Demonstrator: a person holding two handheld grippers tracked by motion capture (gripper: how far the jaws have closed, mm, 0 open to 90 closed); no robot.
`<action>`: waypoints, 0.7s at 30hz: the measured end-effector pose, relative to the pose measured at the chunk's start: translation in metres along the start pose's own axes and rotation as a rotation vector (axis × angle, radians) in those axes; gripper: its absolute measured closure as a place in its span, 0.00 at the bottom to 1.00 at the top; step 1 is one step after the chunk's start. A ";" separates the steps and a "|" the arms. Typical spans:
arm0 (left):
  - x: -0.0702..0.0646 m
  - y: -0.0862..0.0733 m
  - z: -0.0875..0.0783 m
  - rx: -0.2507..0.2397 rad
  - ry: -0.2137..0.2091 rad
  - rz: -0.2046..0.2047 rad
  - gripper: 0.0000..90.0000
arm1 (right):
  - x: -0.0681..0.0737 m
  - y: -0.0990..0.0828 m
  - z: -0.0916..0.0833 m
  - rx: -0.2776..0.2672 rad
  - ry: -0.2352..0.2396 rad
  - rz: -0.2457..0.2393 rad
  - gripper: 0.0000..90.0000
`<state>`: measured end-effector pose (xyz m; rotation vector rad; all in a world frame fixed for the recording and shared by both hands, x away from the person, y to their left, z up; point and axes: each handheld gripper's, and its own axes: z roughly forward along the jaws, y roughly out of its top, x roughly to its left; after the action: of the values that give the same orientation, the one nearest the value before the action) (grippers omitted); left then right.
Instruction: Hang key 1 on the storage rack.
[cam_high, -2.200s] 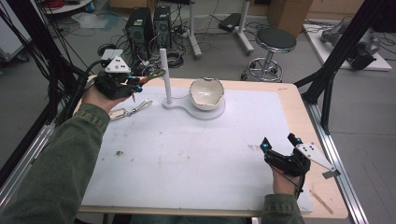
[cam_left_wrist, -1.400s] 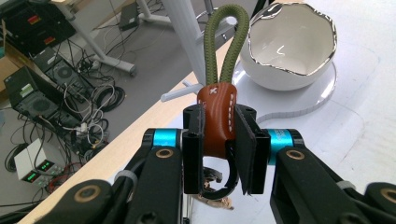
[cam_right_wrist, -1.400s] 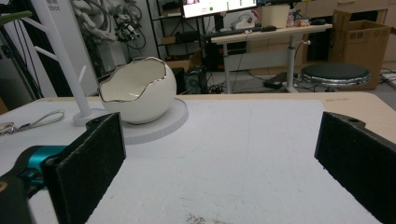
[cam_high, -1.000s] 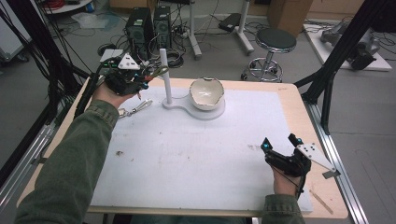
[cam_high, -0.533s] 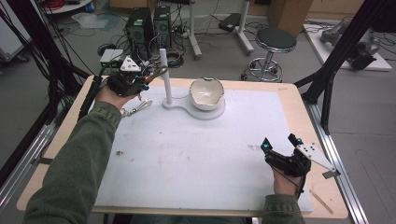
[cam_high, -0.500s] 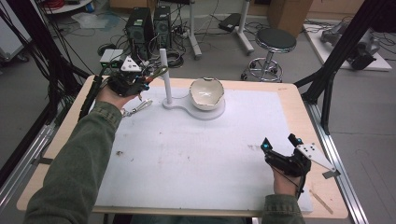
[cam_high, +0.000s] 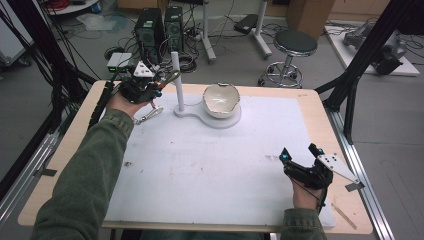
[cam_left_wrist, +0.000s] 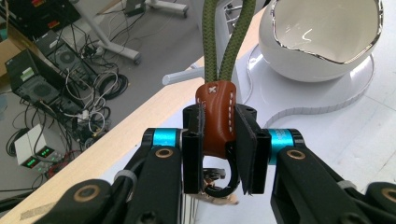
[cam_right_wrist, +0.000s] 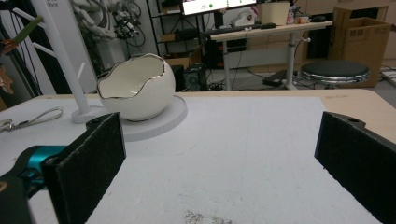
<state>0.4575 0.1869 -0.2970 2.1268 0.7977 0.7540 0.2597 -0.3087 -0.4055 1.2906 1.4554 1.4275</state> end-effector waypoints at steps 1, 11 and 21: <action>0.000 0.000 0.001 0.002 -0.001 0.000 0.82 | 0.000 0.000 0.000 -0.001 -0.001 -0.002 0.01; 0.002 0.001 -0.003 -0.009 -0.071 -0.106 0.67 | 0.000 0.000 0.000 0.001 -0.001 0.001 0.01; 0.004 0.001 -0.010 -0.016 -0.189 -0.170 0.40 | 0.001 0.000 0.001 0.002 0.001 -0.002 0.01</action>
<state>0.4531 0.1936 -0.2894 2.0493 0.8539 0.4611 0.2607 -0.3074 -0.4060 1.2896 1.4593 1.4261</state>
